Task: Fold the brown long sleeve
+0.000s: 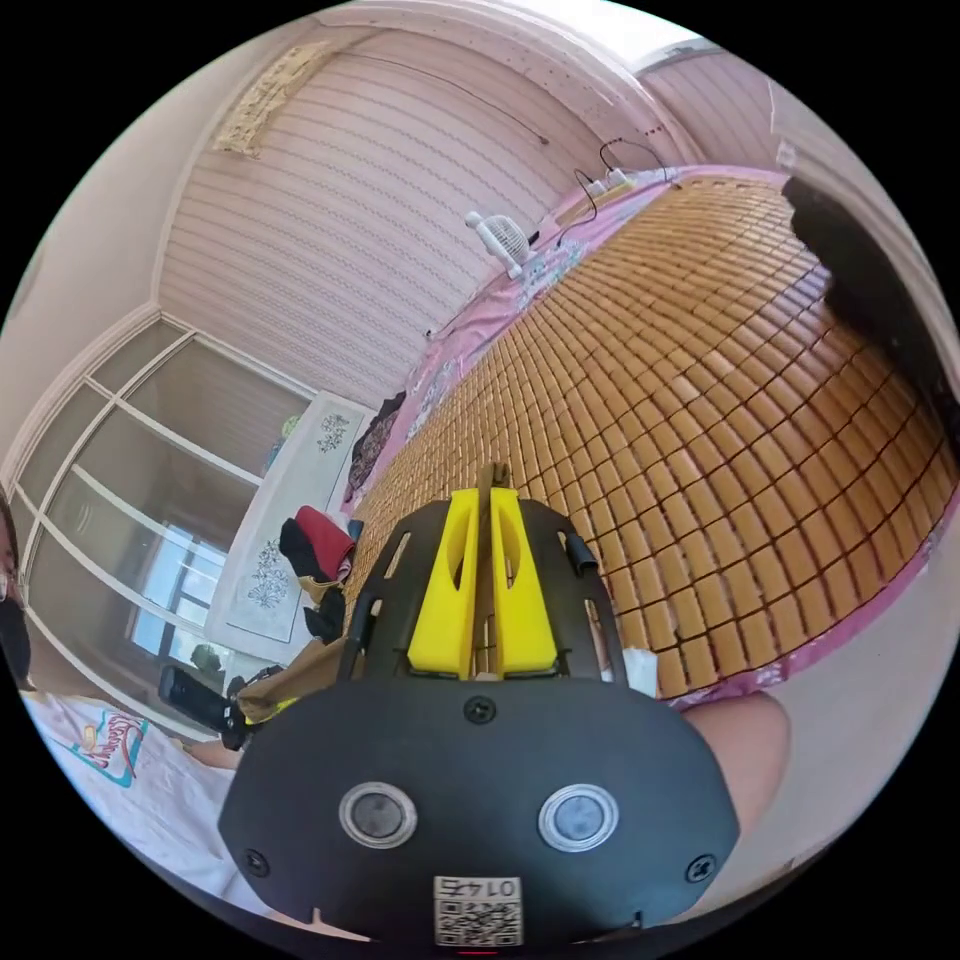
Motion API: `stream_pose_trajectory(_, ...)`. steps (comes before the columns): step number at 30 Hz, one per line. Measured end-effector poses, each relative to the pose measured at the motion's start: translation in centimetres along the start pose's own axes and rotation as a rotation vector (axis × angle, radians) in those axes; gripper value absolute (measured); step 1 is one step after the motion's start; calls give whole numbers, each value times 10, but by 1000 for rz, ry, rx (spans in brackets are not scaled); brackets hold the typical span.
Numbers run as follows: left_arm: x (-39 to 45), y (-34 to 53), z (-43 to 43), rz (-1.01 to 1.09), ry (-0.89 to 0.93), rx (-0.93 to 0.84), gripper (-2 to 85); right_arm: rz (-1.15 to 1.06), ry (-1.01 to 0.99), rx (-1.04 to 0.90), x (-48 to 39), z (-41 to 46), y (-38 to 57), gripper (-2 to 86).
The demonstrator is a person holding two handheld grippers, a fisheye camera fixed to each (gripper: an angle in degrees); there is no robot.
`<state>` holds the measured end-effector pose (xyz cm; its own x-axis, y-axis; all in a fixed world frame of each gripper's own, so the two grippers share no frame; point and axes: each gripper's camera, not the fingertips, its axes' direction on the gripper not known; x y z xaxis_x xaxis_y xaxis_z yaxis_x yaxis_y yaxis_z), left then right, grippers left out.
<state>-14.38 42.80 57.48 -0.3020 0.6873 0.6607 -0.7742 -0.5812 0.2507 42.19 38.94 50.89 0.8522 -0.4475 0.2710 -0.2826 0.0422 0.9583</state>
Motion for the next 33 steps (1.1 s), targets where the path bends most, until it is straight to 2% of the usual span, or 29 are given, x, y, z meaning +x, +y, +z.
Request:
stream_pose_trajectory(4, -8, -16, 4, -42, 80, 83, -8, -76, 133, 76, -28, -61, -11, 14)
stream_pose_trajectory(7, -14, -18, 0, -83, 112, 118, -6, -150, 192, 17, -58, -59, -20, 17)
stream_pose_trajectory(13, -32, 19, -19, -264, 26, 59, 18, -336, 199, -244, -131, 64, -36, 40)
stream_pose_trajectory(16, -60, 49, -16, -484, -38, -45, 52, -431, 202, -333, -150, 133, -28, 75)
stream_pose_trajectory(18, -81, 74, -13, -648, -70, -118, 78, -457, 266, -415, -154, 163, -24, 82)
stream_pose_trajectory(21, -97, 92, -8, -770, -96, -215, 103, -532, 388, -447, -160, 184, -19, 104)
stream_pose_trajectory(27, -106, 82, -3, -805, -103, -210, 119, -628, 522, -522, -160, 214, -12, 137)
stream_pose_trajectory(30, -105, 71, 18, -757, -106, -275, 117, -648, 558, -605, -157, 237, -1, 129)
stream_pose_trajectory(33, -101, 66, 30, -747, -123, -316, 97, -679, 537, -568, -162, 235, 12, 107)
